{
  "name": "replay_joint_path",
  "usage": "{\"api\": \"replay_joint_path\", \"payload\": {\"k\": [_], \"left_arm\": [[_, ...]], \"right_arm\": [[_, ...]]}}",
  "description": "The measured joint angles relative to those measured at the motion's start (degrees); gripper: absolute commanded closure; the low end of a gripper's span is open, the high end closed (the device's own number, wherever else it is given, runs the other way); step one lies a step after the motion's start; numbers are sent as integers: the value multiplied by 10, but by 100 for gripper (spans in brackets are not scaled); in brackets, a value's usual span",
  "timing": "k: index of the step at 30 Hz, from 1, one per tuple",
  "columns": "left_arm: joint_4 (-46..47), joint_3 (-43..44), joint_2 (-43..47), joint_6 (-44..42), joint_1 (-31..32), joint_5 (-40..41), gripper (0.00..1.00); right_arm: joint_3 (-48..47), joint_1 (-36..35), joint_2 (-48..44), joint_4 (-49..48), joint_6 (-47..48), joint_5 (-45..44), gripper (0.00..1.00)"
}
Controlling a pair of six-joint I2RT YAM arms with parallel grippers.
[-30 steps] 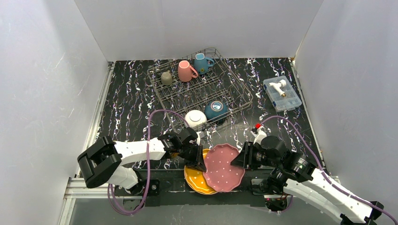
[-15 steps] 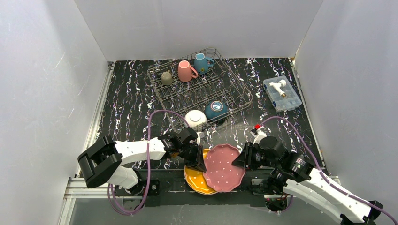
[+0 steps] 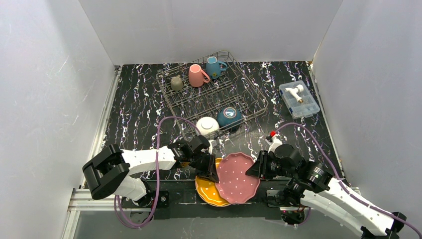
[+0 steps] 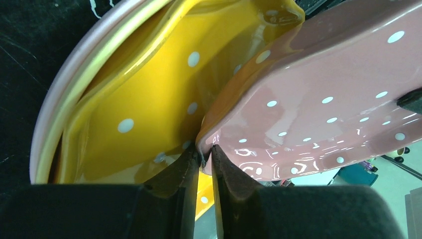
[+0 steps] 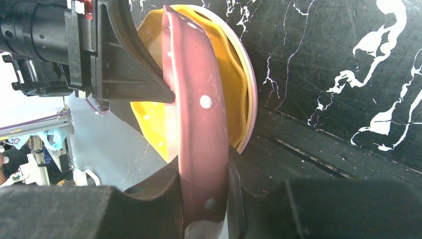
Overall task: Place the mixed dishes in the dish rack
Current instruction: Pick up the plate from the corner of the board.
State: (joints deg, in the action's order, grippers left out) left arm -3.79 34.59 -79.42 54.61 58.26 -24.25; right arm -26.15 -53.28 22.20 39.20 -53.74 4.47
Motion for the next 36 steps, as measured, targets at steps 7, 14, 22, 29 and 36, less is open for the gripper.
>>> {"api": "replay_joint_path", "payload": {"k": [7, 14, 22, 29, 36], "left_arm": [[-4, 7, 3, -4, 1, 4, 63], [-24, 13, 24, -9, 3, 20, 54], [-116, 33, 77, -34, 2, 78, 46], [-210, 91, 155, -66, 2, 124, 43], [-283, 135, 232, -108, -3, 168, 43]], "right_arm": [[-32, -1, 21, 6, 15, -21, 99], [-76, -1, 41, 14, 32, -39, 99], [-119, -1, 71, 40, 52, -55, 99], [-167, -1, 99, 42, 71, -82, 99], [-231, -1, 149, 44, 104, -125, 99]]}}
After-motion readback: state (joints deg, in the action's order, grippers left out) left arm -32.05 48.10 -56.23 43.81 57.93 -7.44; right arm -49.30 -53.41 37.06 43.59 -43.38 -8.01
